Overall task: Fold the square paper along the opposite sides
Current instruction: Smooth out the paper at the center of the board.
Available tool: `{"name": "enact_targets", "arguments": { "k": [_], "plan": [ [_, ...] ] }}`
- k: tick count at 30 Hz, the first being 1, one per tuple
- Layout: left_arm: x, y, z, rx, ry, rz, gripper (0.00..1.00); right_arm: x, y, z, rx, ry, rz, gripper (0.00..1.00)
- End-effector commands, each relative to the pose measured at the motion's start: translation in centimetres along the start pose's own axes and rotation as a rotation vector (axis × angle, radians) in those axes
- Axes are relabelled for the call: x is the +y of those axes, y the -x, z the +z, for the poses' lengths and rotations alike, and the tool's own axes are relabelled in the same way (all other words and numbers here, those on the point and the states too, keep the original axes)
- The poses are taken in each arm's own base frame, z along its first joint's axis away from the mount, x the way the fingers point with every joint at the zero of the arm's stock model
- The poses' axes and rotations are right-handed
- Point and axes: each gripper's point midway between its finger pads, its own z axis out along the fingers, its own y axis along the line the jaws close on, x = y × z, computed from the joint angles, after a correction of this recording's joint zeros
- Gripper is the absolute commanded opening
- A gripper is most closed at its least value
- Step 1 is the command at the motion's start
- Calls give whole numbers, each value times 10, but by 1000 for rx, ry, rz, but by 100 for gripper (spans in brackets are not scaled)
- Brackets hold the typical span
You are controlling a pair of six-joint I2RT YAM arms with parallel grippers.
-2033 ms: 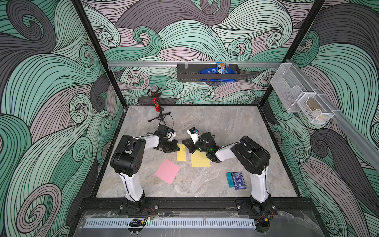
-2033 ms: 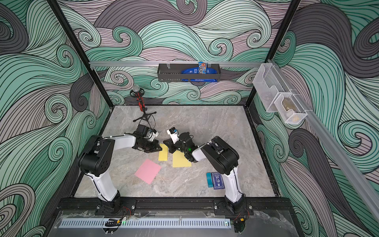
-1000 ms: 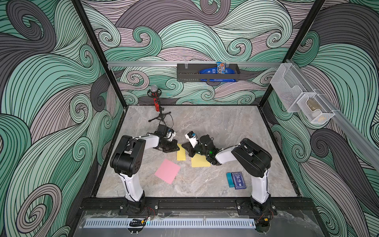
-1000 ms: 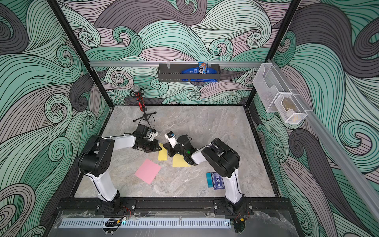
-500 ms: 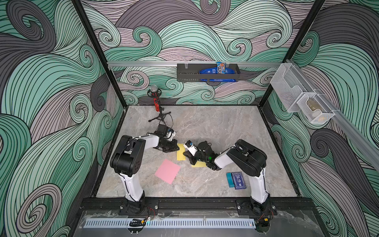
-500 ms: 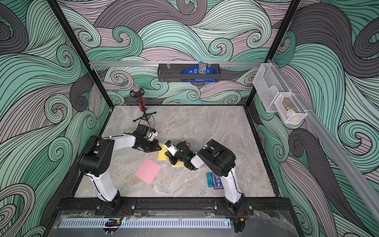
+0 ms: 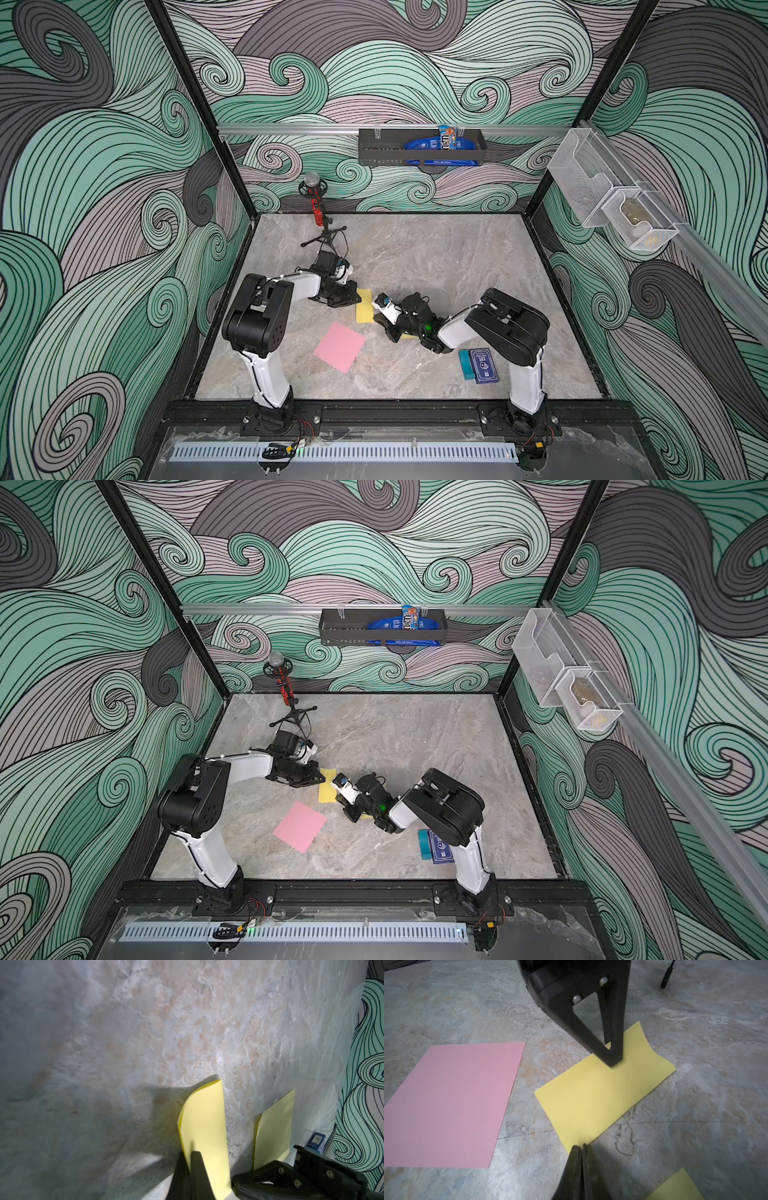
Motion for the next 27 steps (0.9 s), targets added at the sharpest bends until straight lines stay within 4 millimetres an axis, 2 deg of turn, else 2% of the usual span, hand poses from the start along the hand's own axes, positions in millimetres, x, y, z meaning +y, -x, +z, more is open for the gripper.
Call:
{"name": "enact_targets", "arguments": {
  "k": [1, 3, 5, 9, 13, 15, 17, 21, 27],
  "plan": [
    [33, -15, 2, 42, 141, -55, 0, 8, -53, -8, 187, -7, -10, 9],
    [33, -16, 2, 46, 142, -56, 0, 8, -49, -12, 182, -12, -9, 9],
    [33, -17, 2, 47, 142, -56, 0, 9, -33, -18, 136, -5, 6, 9],
    [38, -21, 2, 58, 170, -58, 0, 13, 15, -26, -14, 34, 22, 9],
    [39, -23, 1, 57, 180, -61, 0, 7, 49, -19, -108, 37, -8, 7],
    [40, -25, 2, 61, 184, -68, 0, 4, 57, -8, -114, 39, -25, 6],
    [40, -25, 2, 63, 183, -71, 0, 2, 57, 5, -98, 43, -37, 5],
    [40, -26, 2, 62, 182, -74, 0, -3, 37, 24, -44, 45, -43, 4],
    [39, -25, 3, 66, 176, -80, 0, -5, -6, 30, 53, 38, -34, 4]
  ]
}}
